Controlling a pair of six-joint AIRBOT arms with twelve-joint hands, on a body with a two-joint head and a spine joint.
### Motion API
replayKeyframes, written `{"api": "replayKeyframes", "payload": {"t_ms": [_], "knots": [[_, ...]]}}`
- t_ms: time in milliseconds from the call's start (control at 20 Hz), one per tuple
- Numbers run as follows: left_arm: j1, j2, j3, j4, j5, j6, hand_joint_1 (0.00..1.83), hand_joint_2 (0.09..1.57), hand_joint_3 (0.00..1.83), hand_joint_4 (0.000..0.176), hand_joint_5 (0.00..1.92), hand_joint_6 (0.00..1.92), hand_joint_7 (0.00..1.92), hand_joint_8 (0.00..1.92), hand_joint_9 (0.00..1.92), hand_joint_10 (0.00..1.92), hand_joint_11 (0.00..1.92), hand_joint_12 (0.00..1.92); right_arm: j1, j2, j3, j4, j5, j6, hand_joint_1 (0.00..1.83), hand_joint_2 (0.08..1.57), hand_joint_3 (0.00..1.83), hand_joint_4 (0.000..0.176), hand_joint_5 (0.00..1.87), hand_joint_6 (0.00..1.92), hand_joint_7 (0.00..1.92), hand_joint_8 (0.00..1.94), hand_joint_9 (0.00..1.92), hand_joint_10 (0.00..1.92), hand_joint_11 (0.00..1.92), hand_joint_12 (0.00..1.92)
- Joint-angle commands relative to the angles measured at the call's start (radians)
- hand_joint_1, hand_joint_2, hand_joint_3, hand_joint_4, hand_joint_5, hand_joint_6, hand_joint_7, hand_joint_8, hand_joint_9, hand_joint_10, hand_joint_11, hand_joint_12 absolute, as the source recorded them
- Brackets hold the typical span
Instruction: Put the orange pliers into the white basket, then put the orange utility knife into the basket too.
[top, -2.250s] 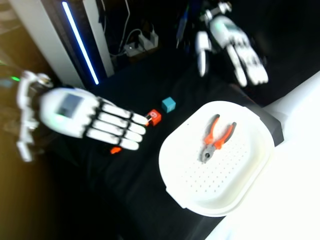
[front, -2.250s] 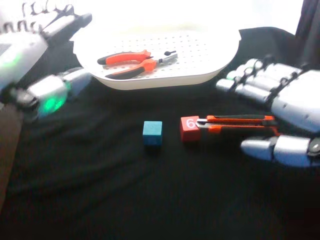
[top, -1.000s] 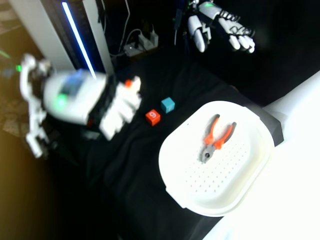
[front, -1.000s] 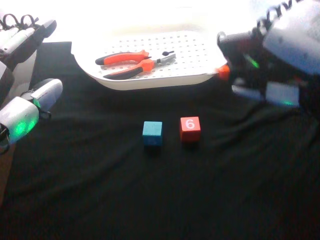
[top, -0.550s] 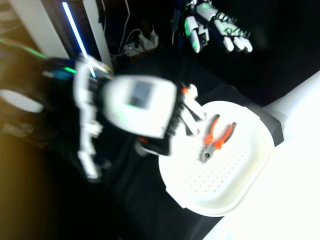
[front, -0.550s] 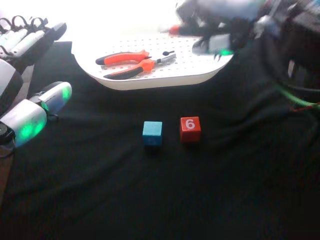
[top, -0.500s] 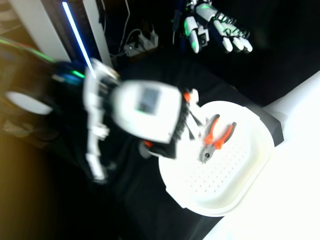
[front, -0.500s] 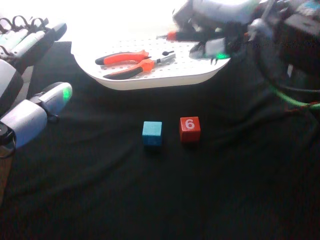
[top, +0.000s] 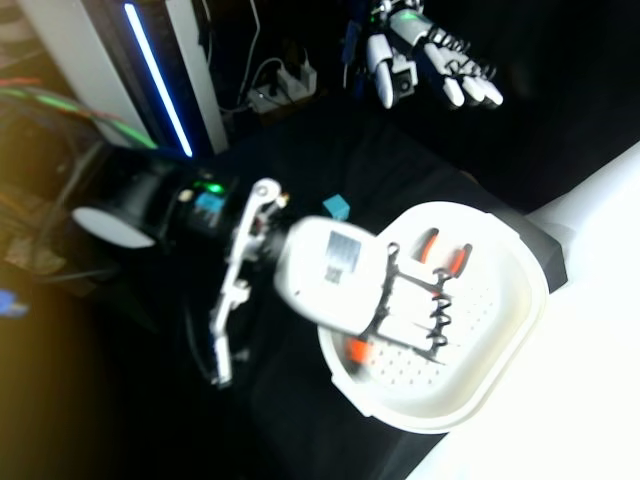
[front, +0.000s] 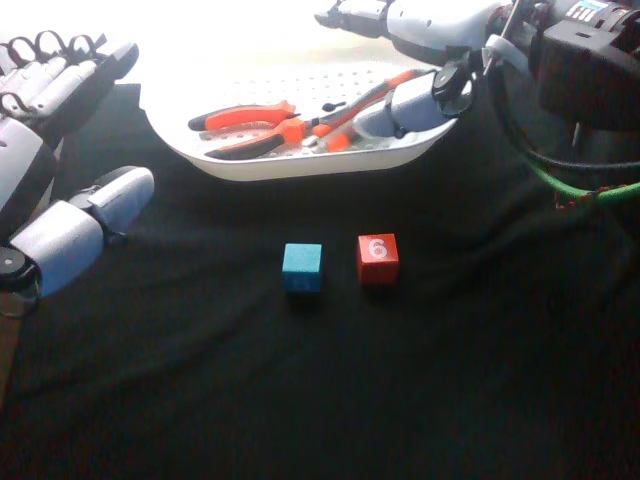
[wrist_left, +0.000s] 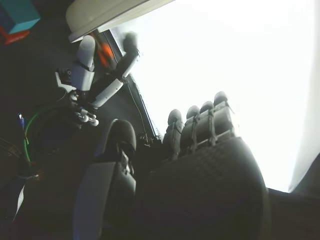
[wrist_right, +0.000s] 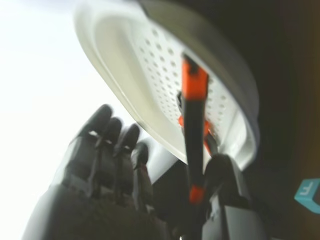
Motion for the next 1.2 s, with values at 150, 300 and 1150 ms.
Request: {"api": "replayKeyframes", "payload": {"t_ms": [150,300,1150], "knots": [[-0.01,0.001,0.001,0.019,-0.117,-0.004,0.49,1.42,0.0,0.038,0.11,0.0,0.02,0.0,0.0,0.0,0.0,0.02,0.02,0.095,-0.112,-0.003,0.179,-0.003,0.49,1.07,0.0,0.097,0.0,0.0,0.0,0.0,0.0,0.0,0.0,0.0],[-0.011,0.011,-0.004,0.019,-0.124,-0.003,0.34,1.41,0.0,0.06,0.02,0.0,0.0,0.0,0.0,0.0,0.0,0.0,0.02,0.235,-0.265,-0.05,0.271,-0.004,0.37,1.1,0.01,0.069,0.0,0.0,0.0,0.0,0.0,0.0,0.0,0.0],[0.033,0.156,-0.075,0.037,-0.297,0.063,0.0,1.02,0.0,0.175,0.0,0.0,0.0,0.0,0.0,0.0,0.0,0.0,-0.373,0.785,-0.764,0.037,1.08,-0.037,0.12,1.03,0.0,0.148,0.0,0.0,0.0,0.0,0.0,0.0,0.0,0.0]]}}
